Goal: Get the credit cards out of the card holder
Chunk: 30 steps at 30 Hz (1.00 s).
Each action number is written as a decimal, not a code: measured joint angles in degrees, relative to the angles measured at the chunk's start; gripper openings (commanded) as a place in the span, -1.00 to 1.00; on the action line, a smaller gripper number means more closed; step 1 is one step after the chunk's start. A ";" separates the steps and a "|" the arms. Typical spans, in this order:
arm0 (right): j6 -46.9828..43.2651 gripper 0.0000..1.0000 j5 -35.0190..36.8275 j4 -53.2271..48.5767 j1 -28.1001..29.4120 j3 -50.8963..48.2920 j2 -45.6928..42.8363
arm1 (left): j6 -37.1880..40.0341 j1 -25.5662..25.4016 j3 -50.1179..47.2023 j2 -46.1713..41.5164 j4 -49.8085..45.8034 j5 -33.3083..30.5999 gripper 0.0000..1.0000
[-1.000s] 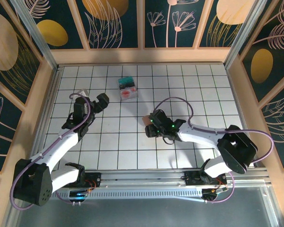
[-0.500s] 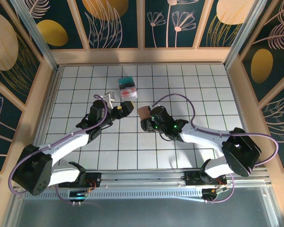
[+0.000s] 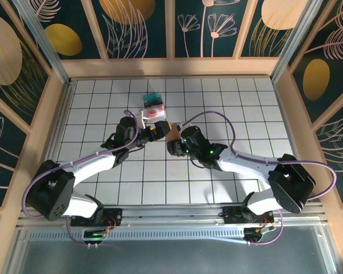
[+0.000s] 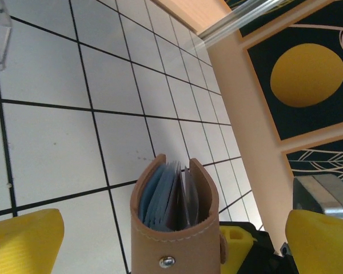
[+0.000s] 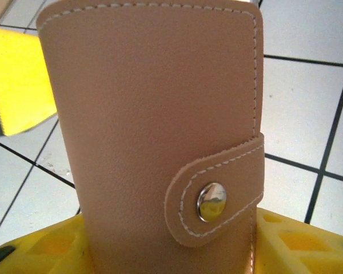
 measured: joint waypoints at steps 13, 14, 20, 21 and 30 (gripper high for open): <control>-0.22 0.11 -0.68 2.25 0.44 0.85 0.02 | -0.79 -0.44 0.59 2.49 1.66 2.45 0.01; -0.24 0.12 -0.66 2.34 0.48 0.85 0.02 | -0.96 -0.44 0.68 2.49 2.03 2.60 -0.07; -0.70 0.37 -0.66 3.61 0.52 0.85 0.00 | -1.60 -0.44 0.72 2.49 3.15 2.69 -0.67; -1.03 0.45 -0.63 3.76 0.55 0.85 0.00 | -1.44 -0.44 0.72 2.49 3.13 2.56 -0.75; -2.12 0.86 -0.28 3.54 0.15 0.76 -6.69 | 4.35 -0.44 2.36 0.76 -1.86 0.35 -1.00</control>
